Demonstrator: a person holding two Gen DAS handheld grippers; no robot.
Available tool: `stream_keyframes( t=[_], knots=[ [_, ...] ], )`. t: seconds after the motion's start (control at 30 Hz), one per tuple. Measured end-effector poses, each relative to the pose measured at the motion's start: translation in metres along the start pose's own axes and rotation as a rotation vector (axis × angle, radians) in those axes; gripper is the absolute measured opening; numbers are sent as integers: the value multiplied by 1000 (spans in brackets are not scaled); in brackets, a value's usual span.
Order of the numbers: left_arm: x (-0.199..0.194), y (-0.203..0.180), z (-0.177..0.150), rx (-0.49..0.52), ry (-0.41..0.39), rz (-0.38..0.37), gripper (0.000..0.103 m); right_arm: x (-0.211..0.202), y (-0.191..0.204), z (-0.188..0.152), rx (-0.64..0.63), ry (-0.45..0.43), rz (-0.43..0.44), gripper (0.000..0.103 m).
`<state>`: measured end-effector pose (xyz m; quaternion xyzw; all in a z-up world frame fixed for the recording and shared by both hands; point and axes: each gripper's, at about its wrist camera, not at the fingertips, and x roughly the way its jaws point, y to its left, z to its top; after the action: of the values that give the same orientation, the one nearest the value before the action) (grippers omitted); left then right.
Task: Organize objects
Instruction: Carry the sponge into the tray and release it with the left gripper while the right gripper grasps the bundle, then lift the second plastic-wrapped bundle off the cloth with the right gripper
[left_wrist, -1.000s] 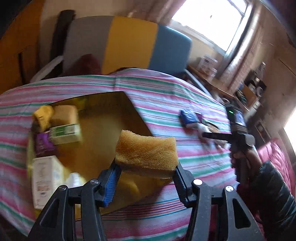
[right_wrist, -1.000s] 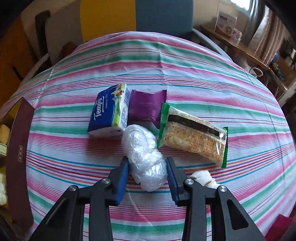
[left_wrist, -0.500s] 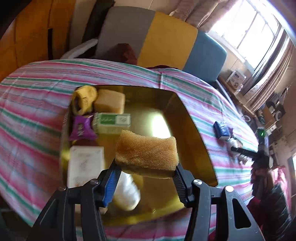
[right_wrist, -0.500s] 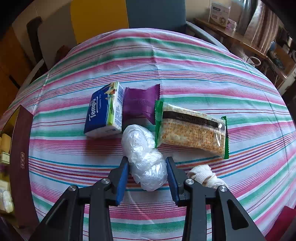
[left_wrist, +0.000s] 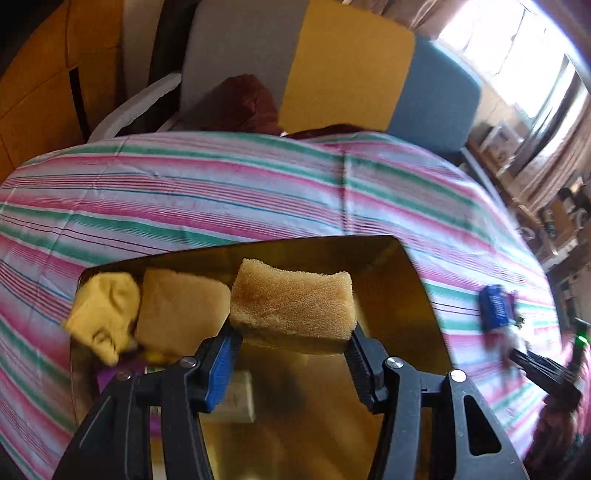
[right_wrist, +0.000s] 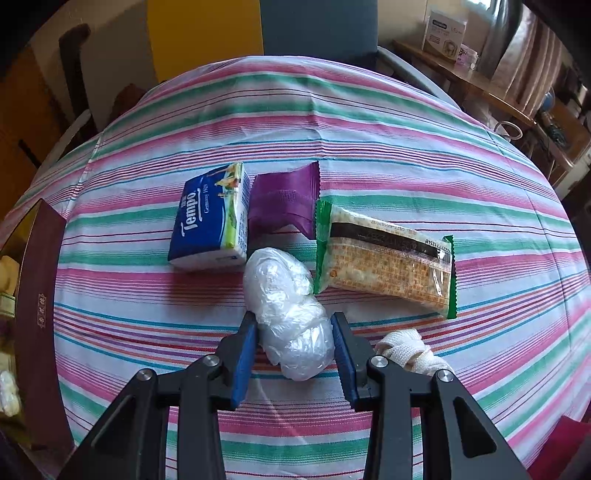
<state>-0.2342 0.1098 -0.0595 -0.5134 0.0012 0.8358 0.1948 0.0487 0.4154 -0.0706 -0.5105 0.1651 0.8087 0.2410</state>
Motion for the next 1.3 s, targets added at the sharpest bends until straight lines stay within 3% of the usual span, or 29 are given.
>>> stream_keyframes(
  t=[0.2,0.37,0.57,0.73,0.93,1.03,1.3],
  knots=[
    [27,3,14,-33,22,20,64,2,-1,3,-10,-2,6,40],
    [18,1,12,-30,-4,-13,82,3,0,3,-10,-2,6,40],
    [-15,-12,1,56,-76,58,82,3,0,2,-8,-2,-6,40],
    [-65,-25,-39,115,-154,70,82,4,-3,3,3,-10,-12,40],
    [-107,-31,-94,132,-180,48,81,2,-1,3,-13,-13,-23,40],
    [-121,-29,-117,120,-193,61,75,2,1,2,-30,-10,-32,40],
    [-134,-33,-152,132,-199,71,73,0,5,1,-54,-20,-53,40]
  ],
)
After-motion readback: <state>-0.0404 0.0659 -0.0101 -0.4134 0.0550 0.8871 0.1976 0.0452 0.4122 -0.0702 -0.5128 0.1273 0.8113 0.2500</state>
